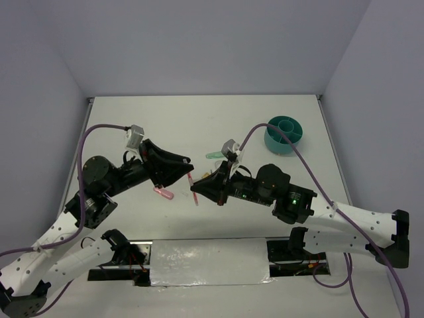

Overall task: Sort the stationery into containers
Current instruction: Close the pen cap on the pen.

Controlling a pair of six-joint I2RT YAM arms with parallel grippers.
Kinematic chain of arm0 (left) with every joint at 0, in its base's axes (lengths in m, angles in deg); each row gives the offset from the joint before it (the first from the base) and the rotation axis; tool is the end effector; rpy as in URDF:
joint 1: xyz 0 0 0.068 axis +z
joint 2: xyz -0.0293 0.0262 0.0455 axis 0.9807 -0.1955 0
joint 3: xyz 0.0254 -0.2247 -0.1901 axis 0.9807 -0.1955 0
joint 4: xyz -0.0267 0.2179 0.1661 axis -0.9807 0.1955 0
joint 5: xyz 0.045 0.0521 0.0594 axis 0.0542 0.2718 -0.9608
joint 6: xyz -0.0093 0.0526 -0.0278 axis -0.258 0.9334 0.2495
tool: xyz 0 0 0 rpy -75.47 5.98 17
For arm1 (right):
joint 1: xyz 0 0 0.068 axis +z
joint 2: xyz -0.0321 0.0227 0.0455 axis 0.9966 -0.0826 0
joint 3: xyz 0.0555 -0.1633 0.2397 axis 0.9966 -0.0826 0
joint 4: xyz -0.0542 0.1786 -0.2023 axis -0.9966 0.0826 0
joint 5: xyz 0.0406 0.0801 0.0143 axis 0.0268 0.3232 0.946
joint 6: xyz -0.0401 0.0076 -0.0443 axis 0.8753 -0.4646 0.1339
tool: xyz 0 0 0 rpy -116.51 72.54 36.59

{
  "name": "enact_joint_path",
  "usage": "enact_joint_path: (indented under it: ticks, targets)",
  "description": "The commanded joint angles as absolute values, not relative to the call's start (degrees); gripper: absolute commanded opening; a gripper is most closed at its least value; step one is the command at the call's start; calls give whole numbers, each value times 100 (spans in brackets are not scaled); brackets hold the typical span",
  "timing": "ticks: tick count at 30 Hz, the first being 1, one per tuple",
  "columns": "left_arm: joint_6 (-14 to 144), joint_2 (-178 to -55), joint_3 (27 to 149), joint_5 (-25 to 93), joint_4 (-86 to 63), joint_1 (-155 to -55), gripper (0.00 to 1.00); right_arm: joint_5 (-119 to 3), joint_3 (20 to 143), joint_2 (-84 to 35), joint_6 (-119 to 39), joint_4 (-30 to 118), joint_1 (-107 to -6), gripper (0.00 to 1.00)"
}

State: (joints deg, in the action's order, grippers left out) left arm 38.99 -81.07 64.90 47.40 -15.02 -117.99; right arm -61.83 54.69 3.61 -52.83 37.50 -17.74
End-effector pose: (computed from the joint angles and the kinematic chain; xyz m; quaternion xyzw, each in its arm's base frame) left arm 0.1109 -0.1120 0.4280 0.1568 0.5963 -0.5739 0.5390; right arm 0.0848 0.2125 0.3879 -0.3029 0.6260 0.5123 0.5039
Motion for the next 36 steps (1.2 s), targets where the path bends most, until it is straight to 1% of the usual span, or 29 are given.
enact_joint_path:
  ticks: [1,2,4,6,7,8,9,10,11,12,13,14,16,18,19,28,36]
  targets:
    - [3913,-8098,6449,4972,-1930,-11819,47,-6235,5783,393,-5187,3555,-1741,0]
    - [3896,-8098,6423,4990,-1948,-11819,42,-6227,5792,393,-5178,3563,-1733,0]
    - [3887,-8089,6414,5025,-1974,-11819,36,-6235,5810,393,-5178,3564,-1724,0]
    - [3887,-8098,6387,5034,-1992,-11819,36,-6235,5810,402,-5178,3572,-1732,0]
    - [3878,-8098,6379,5025,-1992,-11819,37,-6218,5818,402,-5178,3572,-1732,0]
    - [3878,-8107,6378,5025,-1992,-11819,45,-6218,5827,393,-5169,3581,-1732,0]
    - [3878,-8107,6378,5043,-2000,-11819,50,-6226,5853,393,-5161,3599,-1724,0]
    - [3878,-8124,6370,5078,-2018,-11819,53,-6209,5845,393,-5160,3599,-1732,0]
    - [3878,-8133,6370,5087,-2018,-11819,53,-6218,5854,393,-5160,3607,-1732,0]
    - [3878,-8142,6370,5104,-2035,-11819,48,-6218,5862,393,-5160,3616,-1732,0]
    - [3887,-8142,6387,5122,-2036,-11819,27,-6218,5854,393,-5160,3599,-1724,0]
    - [3887,-8151,6396,5105,-2009,-11819,23,-6218,5845,402,-5160,3590,-1724,0]
    - [3887,-8133,6387,5122,-2035,-11819,17,-6218,5845,402,-5160,3590,-1724,0]
    - [3878,-8151,6387,5087,-2009,-11819,8,-6218,5862,419,-5160,3581,-1732,0]
    - [3887,-8160,6396,5122,-2018,-11819,0,-6218,5863,437,-5143,3564,-1732,0]
    - [3720,-8221,6229,5377,-2220,-11819,0,-6262,6099,437,-4985,3397,-1732,0]
    - [3509,-8160,6088,5446,-2404,-11819,0,-5708,6047,437,-4774,3115,-1733,0]
